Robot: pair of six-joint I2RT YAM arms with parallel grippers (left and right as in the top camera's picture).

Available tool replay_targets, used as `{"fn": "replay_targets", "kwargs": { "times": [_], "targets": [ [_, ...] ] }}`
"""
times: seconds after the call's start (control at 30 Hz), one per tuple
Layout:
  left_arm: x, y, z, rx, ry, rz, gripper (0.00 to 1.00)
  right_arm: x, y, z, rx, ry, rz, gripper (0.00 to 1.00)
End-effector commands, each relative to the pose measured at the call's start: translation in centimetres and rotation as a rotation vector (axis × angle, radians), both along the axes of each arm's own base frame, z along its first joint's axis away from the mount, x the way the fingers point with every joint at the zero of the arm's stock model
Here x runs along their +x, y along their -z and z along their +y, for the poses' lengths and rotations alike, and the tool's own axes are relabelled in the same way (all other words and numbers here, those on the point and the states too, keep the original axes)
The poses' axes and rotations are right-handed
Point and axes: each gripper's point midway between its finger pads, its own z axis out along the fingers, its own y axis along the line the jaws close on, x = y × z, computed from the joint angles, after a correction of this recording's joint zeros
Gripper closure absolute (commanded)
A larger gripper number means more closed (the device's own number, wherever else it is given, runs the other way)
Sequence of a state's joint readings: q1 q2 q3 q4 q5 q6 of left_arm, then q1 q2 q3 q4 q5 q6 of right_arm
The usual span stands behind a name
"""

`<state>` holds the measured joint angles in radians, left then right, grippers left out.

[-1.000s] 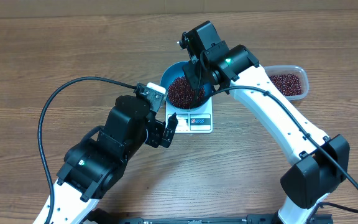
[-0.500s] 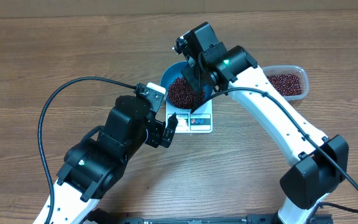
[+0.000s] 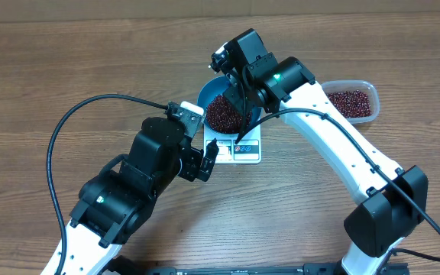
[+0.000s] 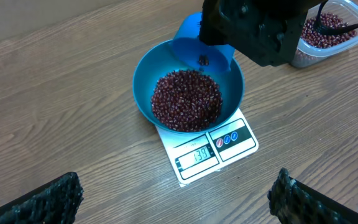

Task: Scoop item into bowl and weigh 150g on scale
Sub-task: 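Tilt the scoop with the right gripper to pour beans into bowl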

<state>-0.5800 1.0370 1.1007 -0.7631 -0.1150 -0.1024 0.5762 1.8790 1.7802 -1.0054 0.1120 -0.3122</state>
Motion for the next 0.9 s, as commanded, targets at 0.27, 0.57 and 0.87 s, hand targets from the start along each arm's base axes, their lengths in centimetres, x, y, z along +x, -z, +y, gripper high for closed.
{"fn": "replay_targets", "kwargs": {
  "times": [0.27, 0.57, 0.87],
  "targets": [
    [0.0, -0.3, 0.0, -0.017, -0.004, -0.002, 0.01, 0.4, -1.9, 0.4, -0.011, -0.056, -0.061, 0.96],
    [0.0, -0.3, 0.0, -0.017, -0.004, -0.002, 0.0, 0.0, -2.0, 1.5, 0.06, -0.061, -0.033, 0.96],
    [0.0, -0.3, 0.0, -0.017, -0.004, -0.002, 0.0, 0.8, -6.6, 1.4, 0.222, 0.096, -0.101, 0.96]
  ]
}}
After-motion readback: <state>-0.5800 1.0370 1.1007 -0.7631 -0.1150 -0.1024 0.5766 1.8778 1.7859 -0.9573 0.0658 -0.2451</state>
